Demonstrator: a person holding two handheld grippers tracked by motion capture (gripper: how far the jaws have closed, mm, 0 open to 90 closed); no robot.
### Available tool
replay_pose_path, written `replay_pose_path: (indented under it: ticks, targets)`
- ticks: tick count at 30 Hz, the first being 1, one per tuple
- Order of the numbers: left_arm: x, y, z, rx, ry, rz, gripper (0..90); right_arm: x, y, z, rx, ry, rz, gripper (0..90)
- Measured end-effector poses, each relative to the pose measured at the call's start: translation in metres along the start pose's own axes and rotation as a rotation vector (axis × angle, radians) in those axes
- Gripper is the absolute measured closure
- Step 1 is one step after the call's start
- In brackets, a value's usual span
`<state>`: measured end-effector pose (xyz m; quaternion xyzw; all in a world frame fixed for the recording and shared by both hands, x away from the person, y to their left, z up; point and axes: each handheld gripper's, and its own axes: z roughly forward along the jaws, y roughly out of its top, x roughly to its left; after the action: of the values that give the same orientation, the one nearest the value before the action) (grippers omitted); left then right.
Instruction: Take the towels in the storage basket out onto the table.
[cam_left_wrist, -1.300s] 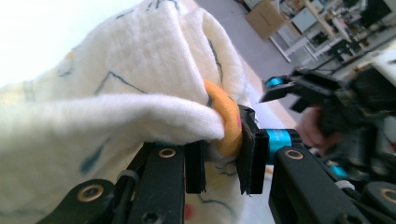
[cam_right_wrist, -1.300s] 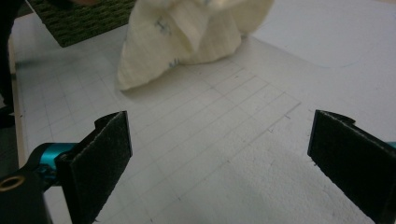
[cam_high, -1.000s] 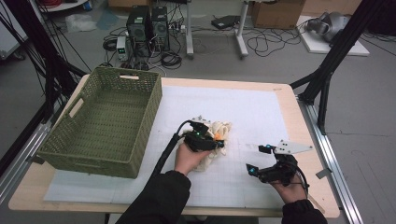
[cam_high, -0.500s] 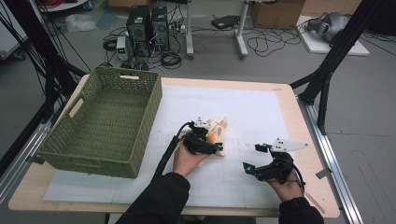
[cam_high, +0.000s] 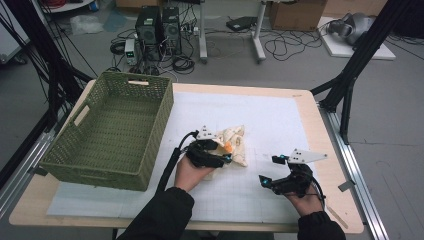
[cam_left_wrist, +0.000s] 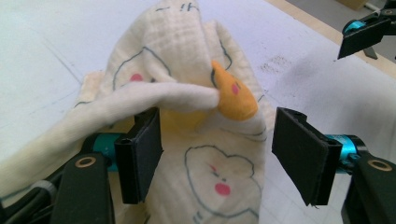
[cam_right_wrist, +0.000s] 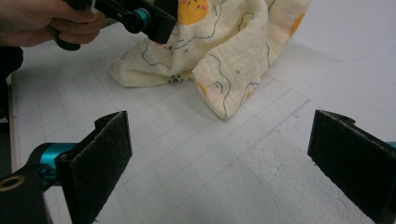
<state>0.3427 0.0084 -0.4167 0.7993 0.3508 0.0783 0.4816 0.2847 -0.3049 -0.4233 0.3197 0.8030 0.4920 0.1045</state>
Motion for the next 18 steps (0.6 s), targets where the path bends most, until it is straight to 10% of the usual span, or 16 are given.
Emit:
replay_pose_path:
  ticks: [18]
  targets:
    - [0.008, -0.006, -0.022, -0.034, 0.010, -0.003, 34.0, 0.000, 0.000, -0.001, -0.002, -0.001, 0.001, 5.4]
